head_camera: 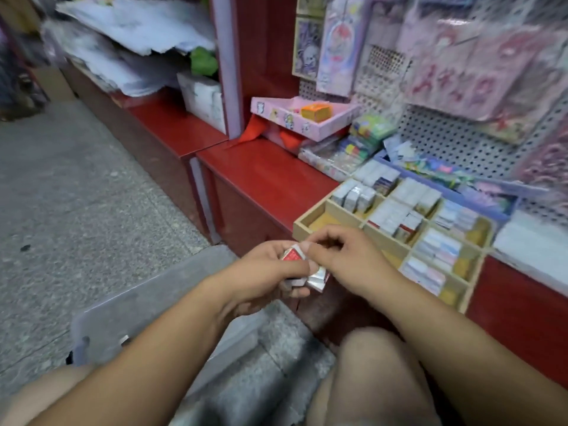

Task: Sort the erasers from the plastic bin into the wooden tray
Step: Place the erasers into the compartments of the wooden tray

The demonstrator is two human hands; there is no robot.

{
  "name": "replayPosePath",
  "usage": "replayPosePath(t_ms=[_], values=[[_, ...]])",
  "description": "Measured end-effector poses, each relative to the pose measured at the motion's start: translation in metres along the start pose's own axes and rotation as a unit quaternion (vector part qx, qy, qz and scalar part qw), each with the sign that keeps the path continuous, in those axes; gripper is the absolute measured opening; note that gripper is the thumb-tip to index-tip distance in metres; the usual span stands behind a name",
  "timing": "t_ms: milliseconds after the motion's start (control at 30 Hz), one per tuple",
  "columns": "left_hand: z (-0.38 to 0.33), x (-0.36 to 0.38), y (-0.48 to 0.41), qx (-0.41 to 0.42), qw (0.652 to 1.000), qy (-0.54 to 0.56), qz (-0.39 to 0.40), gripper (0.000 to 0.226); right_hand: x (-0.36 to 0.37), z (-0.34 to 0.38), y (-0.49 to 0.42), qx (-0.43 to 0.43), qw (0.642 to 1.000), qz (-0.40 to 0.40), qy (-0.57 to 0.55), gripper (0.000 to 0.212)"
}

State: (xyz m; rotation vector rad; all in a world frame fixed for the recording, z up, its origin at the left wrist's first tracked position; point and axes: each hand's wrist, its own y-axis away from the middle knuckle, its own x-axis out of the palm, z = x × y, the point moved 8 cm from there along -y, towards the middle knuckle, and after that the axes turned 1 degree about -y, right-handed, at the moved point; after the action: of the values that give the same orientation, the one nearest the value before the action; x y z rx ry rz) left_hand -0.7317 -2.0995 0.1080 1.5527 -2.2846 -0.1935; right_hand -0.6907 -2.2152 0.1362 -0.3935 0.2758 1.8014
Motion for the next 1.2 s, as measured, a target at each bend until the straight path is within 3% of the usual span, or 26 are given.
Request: replayPosePath(t_ms=[267, 467, 567, 633, 700, 733, 800, 867, 1033, 1200], values=[[-0.028, 0.062, -0.033, 0.062, 0.988, -0.123, 0.066, 0.018, -0.069, -0.006, 0.018, 0.045, 0.999, 0.029, 0.008, 0.012], [-0.041, 0.09, -0.069, 0.094, 0.978, -0.168, 0.084, 0.017, -0.111, -0.024, 0.009, 0.084, 0.996, 0.004, 0.001, 0.015], [-0.03, 0.09, -0.087, 0.068, 0.984, -0.151, 0.071, 0.036, -0.117, -0.032, 0.005, 0.087, 0.996, 0.028, 0.004, 0.018], [-0.025, 0.086, -0.096, 0.059, 0.986, -0.148, 0.055, 0.034, -0.127, -0.04, 0.002, 0.096, 0.991, -0.014, -0.087, 0.016], [-0.02, 0.078, -0.105, 0.038, 0.991, -0.128, 0.032, 0.038, -0.149, -0.052, -0.001, 0.11, 0.97, -0.106, -0.187, 0.017], [-0.02, 0.075, -0.11, 0.03, 0.994, -0.107, 0.018, 0.038, -0.164, -0.058, 0.0, 0.115, 0.964, -0.158, -0.18, 0.015], [-0.022, 0.064, -0.119, 0.026, 0.998, -0.055, -0.022, 0.036, -0.191, -0.07, 0.005, 0.13, 0.961, -0.236, -0.066, 0.01], [-0.025, 0.055, -0.123, 0.025, 0.998, -0.021, -0.056, 0.034, -0.203, -0.08, 0.008, 0.139, 0.955, -0.261, 0.026, 0.011], [-0.021, 0.041, -0.139, 0.018, 0.996, -0.006, -0.092, 0.031, -0.192, -0.096, -0.001, 0.135, 0.957, -0.229, 0.117, 0.01], [-0.023, 0.044, -0.143, 0.021, 0.996, 0.021, -0.079, 0.029, -0.174, -0.087, -0.01, 0.079, 0.923, -0.201, 0.317, 0.016]])
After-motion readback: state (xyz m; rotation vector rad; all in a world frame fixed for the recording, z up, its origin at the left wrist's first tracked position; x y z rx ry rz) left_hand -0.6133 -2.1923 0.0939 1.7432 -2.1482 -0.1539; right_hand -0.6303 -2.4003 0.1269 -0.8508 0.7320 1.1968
